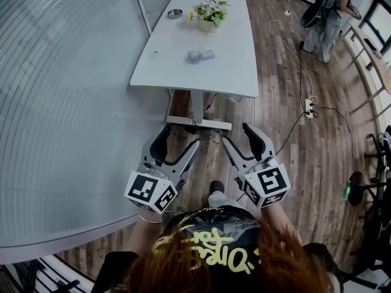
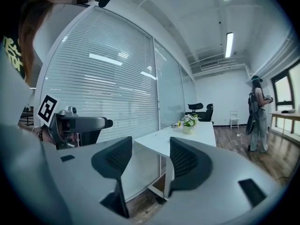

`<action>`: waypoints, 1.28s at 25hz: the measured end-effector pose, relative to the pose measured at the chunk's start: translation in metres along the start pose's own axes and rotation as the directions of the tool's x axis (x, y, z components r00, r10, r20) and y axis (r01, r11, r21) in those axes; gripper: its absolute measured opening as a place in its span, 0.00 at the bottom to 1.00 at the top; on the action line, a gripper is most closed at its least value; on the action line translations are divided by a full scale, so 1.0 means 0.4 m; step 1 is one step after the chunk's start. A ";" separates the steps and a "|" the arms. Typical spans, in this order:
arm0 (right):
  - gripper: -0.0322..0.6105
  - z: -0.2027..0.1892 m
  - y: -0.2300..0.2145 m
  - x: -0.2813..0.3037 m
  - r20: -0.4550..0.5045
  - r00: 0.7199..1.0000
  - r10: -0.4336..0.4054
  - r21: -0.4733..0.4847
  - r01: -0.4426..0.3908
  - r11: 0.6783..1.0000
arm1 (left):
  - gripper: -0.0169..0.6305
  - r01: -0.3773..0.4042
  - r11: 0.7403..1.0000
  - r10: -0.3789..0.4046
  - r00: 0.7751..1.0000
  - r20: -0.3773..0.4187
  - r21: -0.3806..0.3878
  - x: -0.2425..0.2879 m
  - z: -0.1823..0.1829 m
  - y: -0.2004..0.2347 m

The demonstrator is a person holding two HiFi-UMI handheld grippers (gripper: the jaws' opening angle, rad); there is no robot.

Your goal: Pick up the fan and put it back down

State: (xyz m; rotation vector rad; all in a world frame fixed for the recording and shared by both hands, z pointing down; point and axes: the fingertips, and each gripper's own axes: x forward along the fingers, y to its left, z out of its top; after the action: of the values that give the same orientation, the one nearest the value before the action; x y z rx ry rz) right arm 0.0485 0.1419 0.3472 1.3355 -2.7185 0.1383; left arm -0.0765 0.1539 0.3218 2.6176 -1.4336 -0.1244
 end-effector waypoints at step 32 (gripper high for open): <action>0.42 -0.045 -0.230 0.161 -0.025 0.993 0.115 0.016 -0.115 0.993 | 0.56 -0.077 0.996 0.076 0.996 -0.037 -0.039 0.275 -0.063 0.057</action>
State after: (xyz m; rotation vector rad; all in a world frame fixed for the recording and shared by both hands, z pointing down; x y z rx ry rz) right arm 0.0833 0.0379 0.3769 1.1717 -2.7778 0.1840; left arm -0.0326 0.0514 0.3505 2.5163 -1.5010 -0.0964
